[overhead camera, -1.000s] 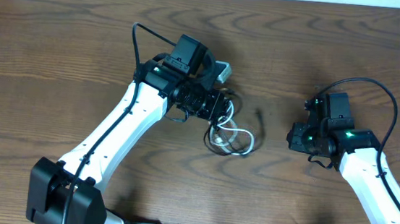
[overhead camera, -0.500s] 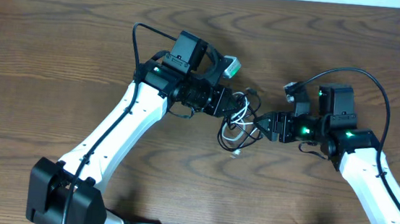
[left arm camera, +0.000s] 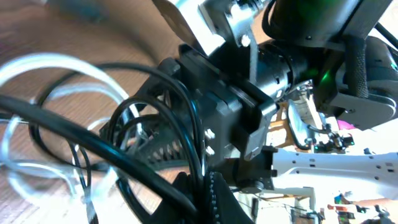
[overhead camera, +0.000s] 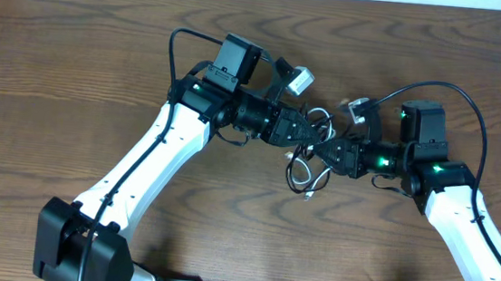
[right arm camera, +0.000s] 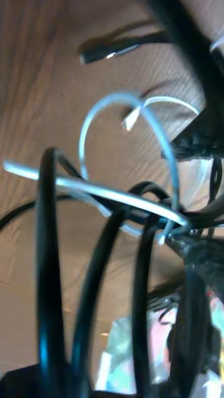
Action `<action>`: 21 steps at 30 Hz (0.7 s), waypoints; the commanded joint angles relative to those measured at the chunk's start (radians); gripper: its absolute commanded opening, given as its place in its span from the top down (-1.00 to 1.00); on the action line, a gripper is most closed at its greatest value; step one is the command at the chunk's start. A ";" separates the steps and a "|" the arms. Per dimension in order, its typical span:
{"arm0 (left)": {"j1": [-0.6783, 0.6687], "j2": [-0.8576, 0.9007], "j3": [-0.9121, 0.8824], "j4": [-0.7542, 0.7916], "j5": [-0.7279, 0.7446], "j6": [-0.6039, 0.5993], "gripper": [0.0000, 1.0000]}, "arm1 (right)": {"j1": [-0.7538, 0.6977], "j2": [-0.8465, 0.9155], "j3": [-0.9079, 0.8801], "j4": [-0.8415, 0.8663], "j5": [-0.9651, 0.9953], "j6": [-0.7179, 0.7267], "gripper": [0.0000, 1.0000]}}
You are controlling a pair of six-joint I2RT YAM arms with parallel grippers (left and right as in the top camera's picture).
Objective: Untangle cables
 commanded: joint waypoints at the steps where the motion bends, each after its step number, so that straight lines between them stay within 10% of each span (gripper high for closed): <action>1: 0.002 -0.020 0.001 0.003 0.102 0.014 0.85 | 0.000 0.003 0.011 -0.002 0.166 0.095 0.76; 12: 0.003 -0.020 0.001 -0.228 -0.673 0.013 0.85 | 0.000 0.003 0.011 -0.236 0.607 0.182 0.98; 21: 0.004 -0.020 0.001 -0.288 -0.879 0.013 0.85 | 0.000 0.003 0.011 -0.328 0.789 0.181 0.98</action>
